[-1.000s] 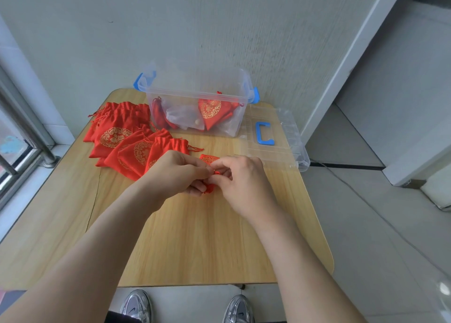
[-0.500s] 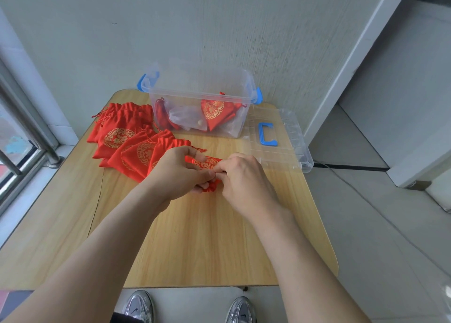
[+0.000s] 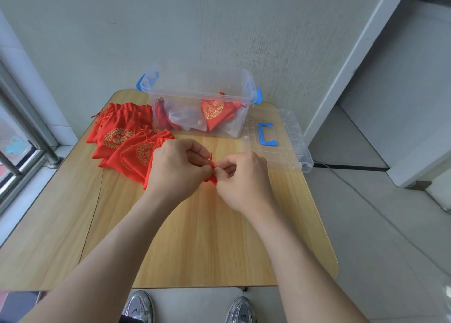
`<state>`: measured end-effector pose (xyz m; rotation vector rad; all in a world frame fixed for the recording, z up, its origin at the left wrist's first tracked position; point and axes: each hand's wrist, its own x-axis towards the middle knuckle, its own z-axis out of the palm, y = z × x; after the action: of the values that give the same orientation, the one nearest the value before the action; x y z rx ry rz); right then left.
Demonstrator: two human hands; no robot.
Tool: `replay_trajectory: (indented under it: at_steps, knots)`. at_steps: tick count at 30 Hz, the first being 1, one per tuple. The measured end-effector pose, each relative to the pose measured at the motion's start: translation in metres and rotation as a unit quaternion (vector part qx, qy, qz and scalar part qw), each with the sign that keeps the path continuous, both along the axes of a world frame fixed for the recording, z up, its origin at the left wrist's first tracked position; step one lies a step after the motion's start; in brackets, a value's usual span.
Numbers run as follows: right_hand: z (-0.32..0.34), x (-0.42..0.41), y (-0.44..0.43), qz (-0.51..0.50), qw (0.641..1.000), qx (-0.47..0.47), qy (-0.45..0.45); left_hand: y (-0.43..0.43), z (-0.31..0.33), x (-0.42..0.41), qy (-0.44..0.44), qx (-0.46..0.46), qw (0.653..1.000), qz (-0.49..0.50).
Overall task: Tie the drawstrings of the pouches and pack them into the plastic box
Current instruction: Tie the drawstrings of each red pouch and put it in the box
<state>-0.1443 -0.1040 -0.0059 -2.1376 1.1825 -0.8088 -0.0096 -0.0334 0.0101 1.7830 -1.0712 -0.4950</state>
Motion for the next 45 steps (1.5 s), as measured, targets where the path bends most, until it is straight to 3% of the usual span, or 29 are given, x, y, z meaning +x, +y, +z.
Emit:
replay_trajectory:
  at_steps: [4,10,15,19,26,32,36,41,45]
  knots:
    - [0.002,-0.004,0.000,-0.025,0.988,0.132,-0.070,-0.001,-0.002,0.002,-0.024,0.007,0.999,-0.024]
    - [0.003,-0.012,-0.007,-0.029,0.905,0.379,-0.193,-0.002,-0.006,0.005,-0.028,-0.004,0.999,-0.031]
    - [-0.001,-0.009,-0.009,-0.035,0.851,0.460,-0.250,-0.002,-0.007,0.003,-0.032,-0.002,0.998,-0.046]
    - [0.002,-0.010,-0.010,-0.049,0.845,0.461,-0.266,0.000,-0.006,0.005,-0.019,0.001,0.997,-0.074]
    - [0.002,-0.013,-0.006,-0.069,0.876,0.424,-0.219,0.001,-0.008,0.005,-0.089,-0.011,0.991,-0.096]
    - [0.008,-0.012,-0.002,-0.031,0.925,0.341,-0.162,-0.003,-0.008,-0.001,-0.114,0.014,0.989,-0.099]
    - [0.014,-0.009,0.004,-0.018,0.929,0.336,-0.157,-0.006,-0.004,-0.001,-0.053,0.067,0.992,-0.098]
    - [0.012,-0.009,0.003,-0.047,0.932,0.323,-0.157,-0.007,-0.007,0.006,0.037,0.052,0.998,-0.003]
    - [0.014,-0.010,0.006,-0.023,0.924,0.347,-0.160,-0.006,-0.013,0.004,-0.078,0.036,0.993,-0.077]
